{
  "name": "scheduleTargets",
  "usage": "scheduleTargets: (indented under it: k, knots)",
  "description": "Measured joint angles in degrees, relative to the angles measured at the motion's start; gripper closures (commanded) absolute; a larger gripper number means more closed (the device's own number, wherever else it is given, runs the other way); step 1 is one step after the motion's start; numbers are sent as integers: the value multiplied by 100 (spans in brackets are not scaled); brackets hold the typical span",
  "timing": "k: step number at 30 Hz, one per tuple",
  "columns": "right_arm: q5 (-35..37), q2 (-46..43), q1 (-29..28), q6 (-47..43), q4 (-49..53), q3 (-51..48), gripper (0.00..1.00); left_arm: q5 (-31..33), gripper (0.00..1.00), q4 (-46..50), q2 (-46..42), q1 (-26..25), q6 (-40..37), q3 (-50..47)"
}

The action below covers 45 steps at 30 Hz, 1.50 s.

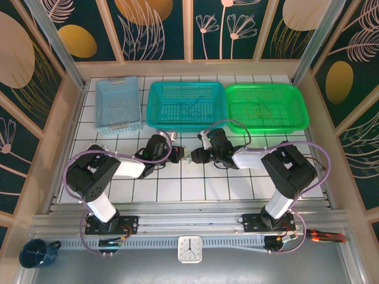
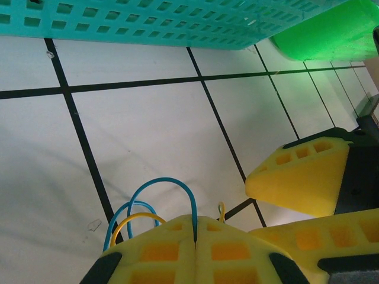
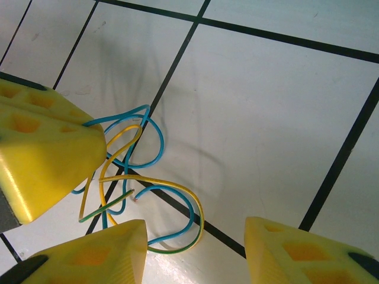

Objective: Untangle the cables

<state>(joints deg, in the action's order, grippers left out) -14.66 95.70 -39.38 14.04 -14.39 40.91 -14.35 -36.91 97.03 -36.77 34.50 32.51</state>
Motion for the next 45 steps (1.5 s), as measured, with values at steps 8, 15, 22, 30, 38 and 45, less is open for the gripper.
scheduleTargets:
  k: [8, 15, 22, 30, 38, 45]
  knots:
    - [31, 0, 4, 22, 0, 0, 55, -13, 100, -22, -291, 0, 9, -96]
    - [160, 114, 4, 87, 0, 0, 57, -22, 100, -20, -612, 0, 48, -96]
    - [170, 219, 4, 131, -42, 50, 57, -83, 100, -22, -741, 0, 48, -96]
    - [151, 323, 28, 129, -70, 188, 52, -240, 100, -55, -691, 0, 70, -96]
    - [81, 566, 50, 131, -184, 420, 53, -328, 100, -109, -387, 0, 76, -96]
    - [-103, 649, 70, 118, -251, 437, 86, -328, 100, -236, -310, 0, 111, -96]
